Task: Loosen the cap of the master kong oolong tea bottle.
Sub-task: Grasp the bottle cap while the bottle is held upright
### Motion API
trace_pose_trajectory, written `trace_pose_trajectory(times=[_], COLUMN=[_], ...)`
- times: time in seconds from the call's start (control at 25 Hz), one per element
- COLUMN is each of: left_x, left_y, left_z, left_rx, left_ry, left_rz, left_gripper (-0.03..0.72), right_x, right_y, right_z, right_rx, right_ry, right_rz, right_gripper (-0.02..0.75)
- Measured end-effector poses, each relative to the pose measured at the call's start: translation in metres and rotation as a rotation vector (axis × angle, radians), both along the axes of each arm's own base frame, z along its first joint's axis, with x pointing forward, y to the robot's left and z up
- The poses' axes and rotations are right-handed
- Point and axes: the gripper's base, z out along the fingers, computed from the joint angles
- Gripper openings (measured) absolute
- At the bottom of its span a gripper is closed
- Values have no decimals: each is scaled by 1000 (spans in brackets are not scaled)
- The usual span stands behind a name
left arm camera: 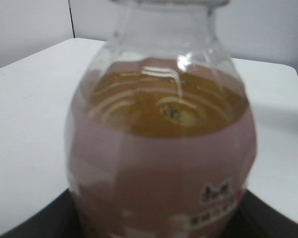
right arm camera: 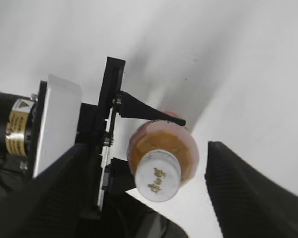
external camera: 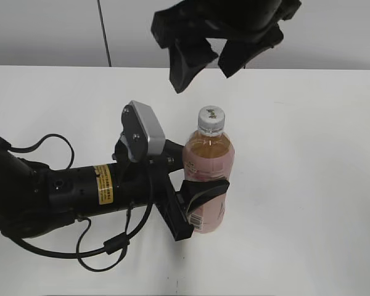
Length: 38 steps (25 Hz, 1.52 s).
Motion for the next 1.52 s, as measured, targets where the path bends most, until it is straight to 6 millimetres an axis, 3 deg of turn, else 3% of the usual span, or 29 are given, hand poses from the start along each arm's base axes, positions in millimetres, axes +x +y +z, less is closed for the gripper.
trace_pose_trajectory(times=[0.32,0.52,0.92,1.08,1.2,1.28,1.36,1.52], left_x=[0,0,0,0,0,0,0,0], left_y=[0,0,0,0,0,0,0,0], left_z=[0,0,0,0,0,0,0,0], left_rx=[0,0,0,0,0,0,0,0], left_ry=[1,1,1,1,1,1,1,1], left_rz=[0,0,0,0,0,0,0,0], left_gripper=[389,389,389,388,388,388,388,388], right_x=[-1,-5,-3,0,1,2,2,2], right_y=[0,-3,-2,0,0,-1,-1,0], right_z=[-7,-27,-36,-42,-44,-44,-44,-44], right_rx=[48,-2,-27,-42,-56,-68,-91,-175], right_ry=[95,150,160,169,162,147,117,12], right_rz=[-217,-235,-238,-241,-241,-202,-101,302], right_gripper=[519,514,504,453,353,273,274,274])
